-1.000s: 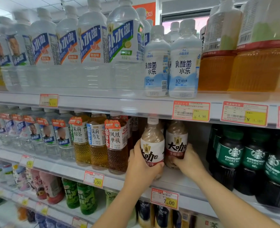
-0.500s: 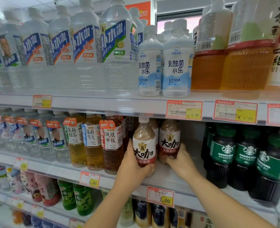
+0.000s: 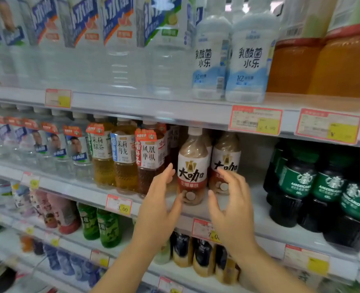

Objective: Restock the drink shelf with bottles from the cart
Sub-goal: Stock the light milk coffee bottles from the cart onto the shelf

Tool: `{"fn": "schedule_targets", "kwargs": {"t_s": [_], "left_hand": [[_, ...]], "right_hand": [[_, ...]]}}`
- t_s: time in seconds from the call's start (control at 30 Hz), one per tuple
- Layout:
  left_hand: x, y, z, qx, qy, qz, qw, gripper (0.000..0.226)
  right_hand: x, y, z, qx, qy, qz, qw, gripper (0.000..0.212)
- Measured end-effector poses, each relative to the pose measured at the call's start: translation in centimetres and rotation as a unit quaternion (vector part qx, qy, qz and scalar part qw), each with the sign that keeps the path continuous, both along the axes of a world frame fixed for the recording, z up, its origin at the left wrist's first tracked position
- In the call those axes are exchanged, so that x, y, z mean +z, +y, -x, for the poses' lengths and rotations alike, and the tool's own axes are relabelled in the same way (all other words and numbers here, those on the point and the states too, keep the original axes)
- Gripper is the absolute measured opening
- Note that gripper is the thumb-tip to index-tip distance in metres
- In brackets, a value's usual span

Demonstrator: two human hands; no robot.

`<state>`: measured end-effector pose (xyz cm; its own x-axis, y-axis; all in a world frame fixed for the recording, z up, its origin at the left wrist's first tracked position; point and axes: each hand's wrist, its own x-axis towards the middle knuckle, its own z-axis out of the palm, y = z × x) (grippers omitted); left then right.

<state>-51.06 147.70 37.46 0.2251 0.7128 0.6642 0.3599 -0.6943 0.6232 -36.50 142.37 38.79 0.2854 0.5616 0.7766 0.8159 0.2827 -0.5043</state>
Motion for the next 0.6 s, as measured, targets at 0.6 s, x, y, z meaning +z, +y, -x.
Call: {"fn": "schedule_targets", "kwargs": {"t_s": [0.6], "left_hand": [[-43.3, -21.7, 25.1, 0.381, 0.079, 0.552, 0.738, 0.054]], "right_hand": [[-41.5, -2.8, 23.3, 0.413, -0.241, 0.512, 0.714, 0.028]]}}
